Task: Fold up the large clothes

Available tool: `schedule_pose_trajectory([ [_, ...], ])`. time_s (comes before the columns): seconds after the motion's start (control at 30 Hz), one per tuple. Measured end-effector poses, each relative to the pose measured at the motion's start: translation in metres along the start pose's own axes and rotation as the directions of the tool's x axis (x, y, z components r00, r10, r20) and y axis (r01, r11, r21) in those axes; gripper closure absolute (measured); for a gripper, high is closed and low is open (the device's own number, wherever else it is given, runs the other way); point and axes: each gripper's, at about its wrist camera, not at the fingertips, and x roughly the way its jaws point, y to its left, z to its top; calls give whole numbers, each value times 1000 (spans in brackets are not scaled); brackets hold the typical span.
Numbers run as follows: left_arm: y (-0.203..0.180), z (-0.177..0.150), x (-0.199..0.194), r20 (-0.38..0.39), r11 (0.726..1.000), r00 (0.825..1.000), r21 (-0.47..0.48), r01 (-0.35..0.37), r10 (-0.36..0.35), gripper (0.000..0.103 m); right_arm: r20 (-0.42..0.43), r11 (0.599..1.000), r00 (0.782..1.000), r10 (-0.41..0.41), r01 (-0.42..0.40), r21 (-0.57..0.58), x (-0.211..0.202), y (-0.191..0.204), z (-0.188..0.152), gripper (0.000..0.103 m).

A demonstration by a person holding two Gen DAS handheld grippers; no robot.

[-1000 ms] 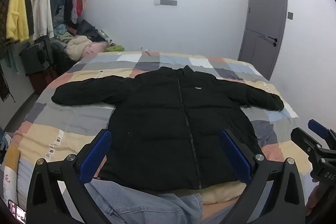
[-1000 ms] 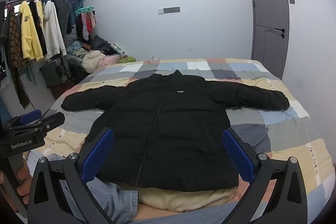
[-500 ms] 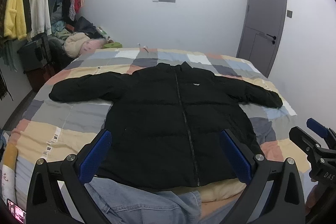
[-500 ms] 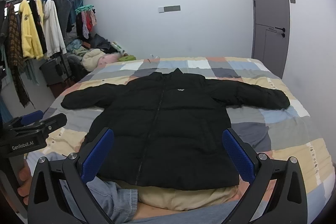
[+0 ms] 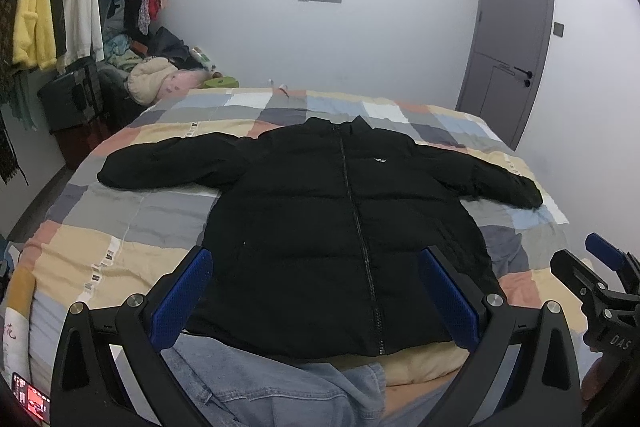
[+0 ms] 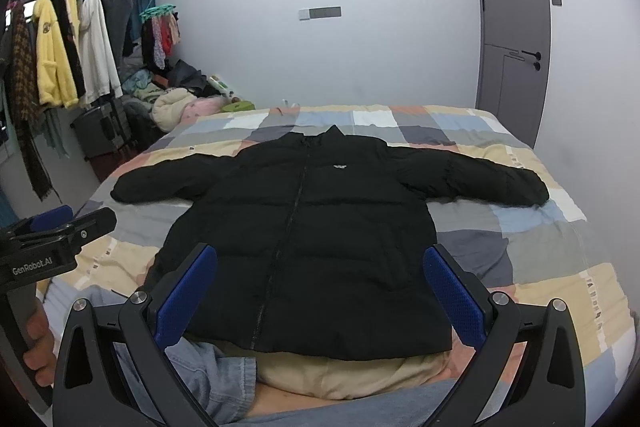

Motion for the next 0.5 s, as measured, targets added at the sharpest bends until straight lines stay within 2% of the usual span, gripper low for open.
schedule_pose_trajectory([
  [0.5, 4, -1, -2, -7, 1000, 1000, 5, 12, -12, 0, -2, 1000, 1000, 2, -2, 3, 0, -1, -1, 0],
])
